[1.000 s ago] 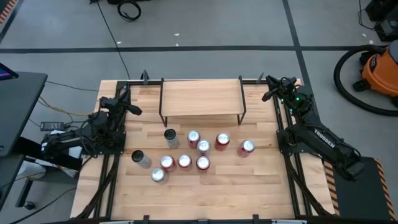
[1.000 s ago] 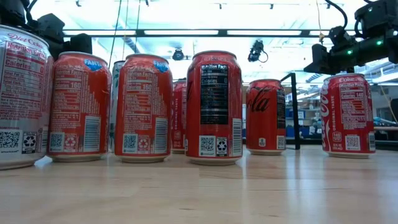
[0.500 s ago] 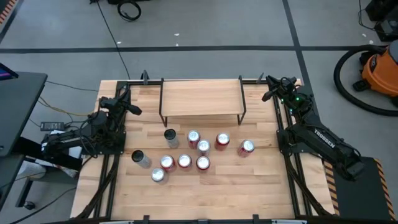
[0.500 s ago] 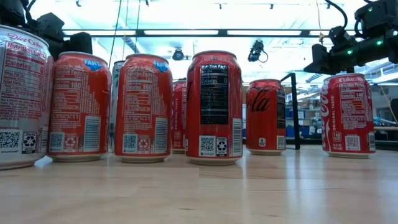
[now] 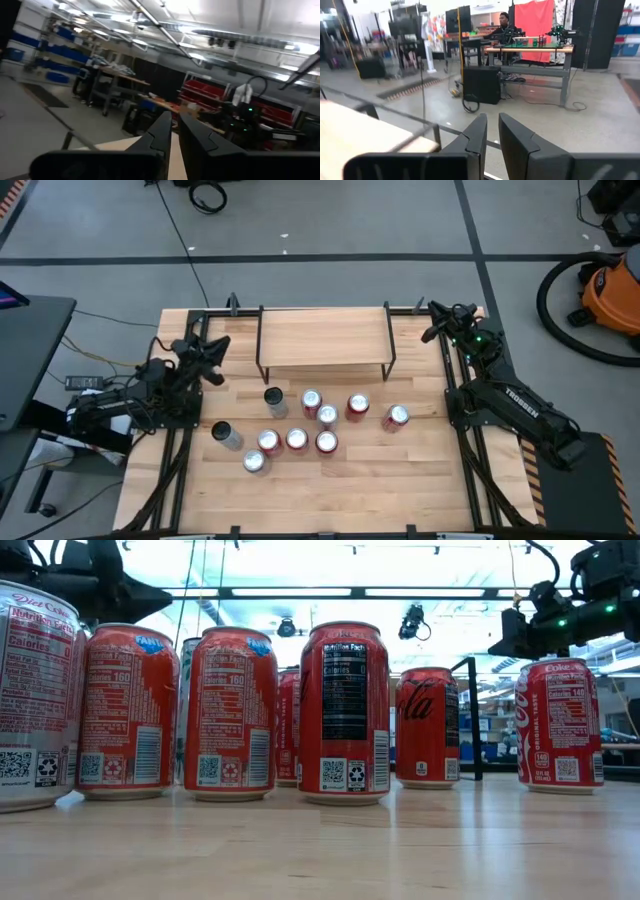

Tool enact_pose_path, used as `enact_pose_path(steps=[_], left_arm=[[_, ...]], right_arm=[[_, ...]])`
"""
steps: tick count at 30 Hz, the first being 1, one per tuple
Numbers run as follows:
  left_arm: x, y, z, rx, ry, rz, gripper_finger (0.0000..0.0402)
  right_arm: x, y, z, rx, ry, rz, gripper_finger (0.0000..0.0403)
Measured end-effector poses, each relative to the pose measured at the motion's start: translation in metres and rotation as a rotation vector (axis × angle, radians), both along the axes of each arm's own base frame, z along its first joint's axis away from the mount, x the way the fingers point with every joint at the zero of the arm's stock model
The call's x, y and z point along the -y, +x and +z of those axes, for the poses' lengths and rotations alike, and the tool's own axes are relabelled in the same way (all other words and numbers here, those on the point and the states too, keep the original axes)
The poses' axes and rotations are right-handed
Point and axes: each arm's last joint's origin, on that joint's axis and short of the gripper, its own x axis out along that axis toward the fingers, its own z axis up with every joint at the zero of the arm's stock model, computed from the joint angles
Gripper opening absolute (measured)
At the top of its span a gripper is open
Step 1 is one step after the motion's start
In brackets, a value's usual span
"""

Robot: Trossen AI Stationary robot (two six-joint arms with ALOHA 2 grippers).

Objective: Place canned beverage on shelf
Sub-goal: Put the red soda can on the shelf

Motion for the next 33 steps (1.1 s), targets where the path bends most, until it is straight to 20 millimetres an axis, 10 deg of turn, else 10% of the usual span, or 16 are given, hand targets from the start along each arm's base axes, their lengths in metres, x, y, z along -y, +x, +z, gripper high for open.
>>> enact_pose_path(steps=[20, 33], left_arm=[[0.012, -0.003, 0.016, 0.125, 0.216, -0.348, 0.0041], [0.012, -0.002, 0.015, 0.091, 0.242, -0.359, 0.0041]], right_arm=[[-0.012, 0.015, 0.015, 0.607, 0.295, 0.322, 0.0059], [-0.021, 0.051, 0.040, 0.320, 0.338, 0.660, 0.0059]])
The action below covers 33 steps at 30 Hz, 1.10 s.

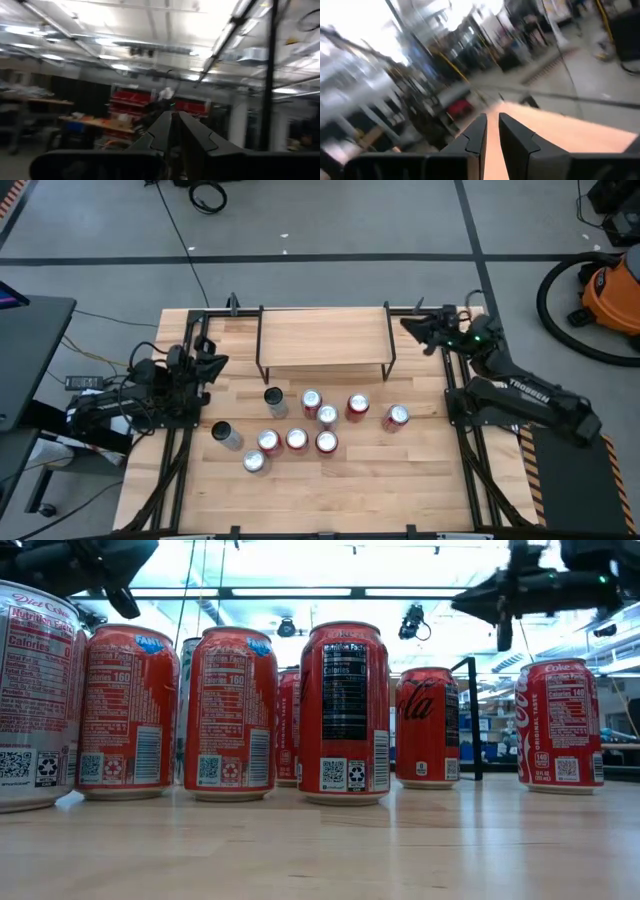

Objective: Place canned beverage on shelf
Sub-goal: Put the red soda can on the shelf

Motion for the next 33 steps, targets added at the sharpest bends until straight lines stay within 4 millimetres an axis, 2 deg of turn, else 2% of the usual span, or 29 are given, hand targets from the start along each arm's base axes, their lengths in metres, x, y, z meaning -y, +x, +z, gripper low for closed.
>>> enact_pose_path(steps=[5, 11, 21, 27, 33], left_arm=[[-0.004, 0.002, 0.009, -0.128, -0.035, 0.061, 0.0041], [-0.007, 0.009, 0.012, -0.248, -0.067, 0.140, 0.0056], [-0.009, 0.015, 0.012, -0.252, -0.077, 0.151, 0.0149], [-0.009, 0.014, 0.014, -0.236, -0.083, 0.148, 0.0155], [-0.009, 0.014, 0.014, -0.232, -0.077, 0.149, 0.0155]], right_arm=[[-0.012, 0.022, 0.019, -0.263, -0.088, -0.062, 0.0059], [-0.039, 0.039, 0.040, -0.410, -0.152, -0.012, 0.0059], [-0.092, 0.067, 0.044, -0.754, -0.165, 0.080, 0.0059], [-0.119, 0.082, 0.044, -0.920, -0.201, 0.186, 0.0076], [-0.135, 0.092, 0.043, -1.104, -0.239, 0.293, 0.0134]])
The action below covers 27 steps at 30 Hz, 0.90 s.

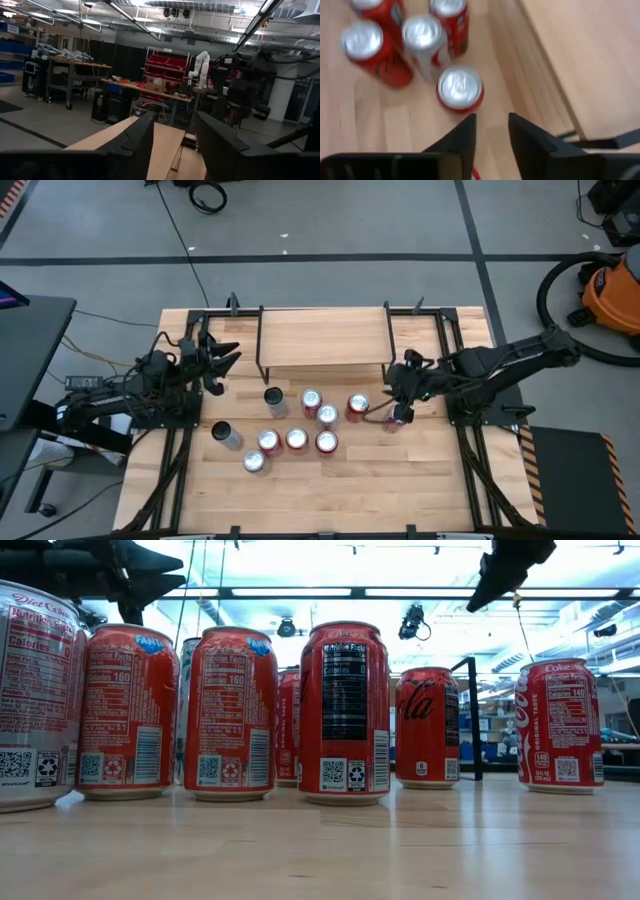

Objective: Place canned beverage on shelf
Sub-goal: Put the red soda can on the shelf

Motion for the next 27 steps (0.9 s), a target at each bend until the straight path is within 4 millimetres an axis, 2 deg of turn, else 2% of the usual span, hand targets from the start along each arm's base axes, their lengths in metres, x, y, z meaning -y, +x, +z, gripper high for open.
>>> enact_pose_path(steps=[7, 12, 18, 27], left_arm=[[0.000, 0.000, 0.000, -0.001, 0.010, 0.004, 0.0155], [0.000, 0.000, 0.000, -0.007, 0.027, 0.009, 0.0155], [0.000, 0.000, 0.001, -0.005, 0.027, 0.010, 0.0156], [0.000, 0.000, 0.001, -0.004, 0.024, 0.008, 0.0156]], right_arm=[[-0.008, 0.021, -0.004, -0.198, -0.023, 0.031, 0.0240], [-0.013, 0.033, -0.021, -0.376, -0.017, 0.032, 0.0294], [-0.015, 0.036, -0.040, -0.552, 0.079, -0.037, 0.0317], [-0.018, 0.035, -0.045, -0.550, 0.127, -0.055, 0.0318]])
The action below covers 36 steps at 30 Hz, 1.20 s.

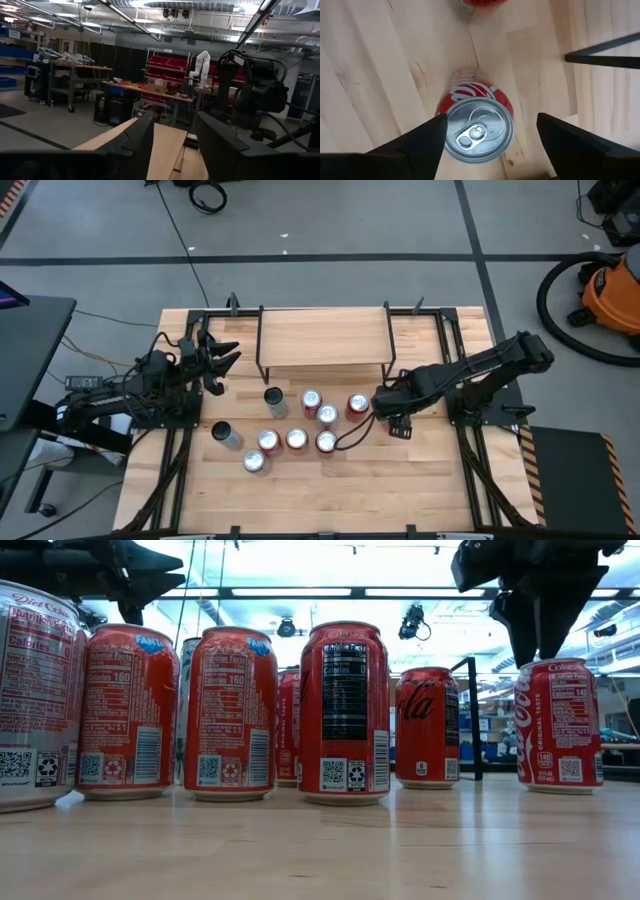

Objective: Place canned beverage on shelf
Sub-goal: Put the red soda can on the shelf

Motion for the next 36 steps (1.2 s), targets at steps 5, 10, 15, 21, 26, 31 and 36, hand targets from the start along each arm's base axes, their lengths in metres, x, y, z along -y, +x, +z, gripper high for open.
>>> enact_pose_path(steps=[5, 10, 15, 21, 26, 31, 36], left_arm=[[0.000, 0.000, 0.000, 0.001, 0.000, -0.001, 0.0156], [0.000, 0.000, 0.000, 0.000, 0.000, -0.001, 0.0156], [0.000, 0.000, 0.000, 0.000, -0.002, -0.001, 0.0156], [0.000, 0.000, 0.000, 0.001, -0.013, -0.004, 0.0156], [0.000, 0.000, -0.001, -0.004, -0.015, -0.004, 0.0156], [0.000, 0.000, -0.001, -0.006, -0.016, -0.005, 0.0156], [0.000, 0.000, -0.001, -0.006, -0.016, -0.005, 0.0156]], right_arm=[[0.002, -0.008, 0.013, 0.070, 0.019, -0.033, 0.0318], [-0.003, -0.012, 0.019, 0.128, 0.040, -0.035, 0.0318], [-0.016, -0.006, 0.009, 0.097, 0.016, 0.029, 0.0318], [-0.017, -0.002, 0.003, 0.080, -0.035, 0.032, 0.0333], [-0.016, -0.003, -0.004, 0.063, -0.033, 0.033, 0.0377], [-0.017, -0.004, -0.006, 0.050, -0.001, 0.019, 0.0393], [-0.016, -0.004, -0.007, 0.049, -0.007, 0.027, 0.0387]])
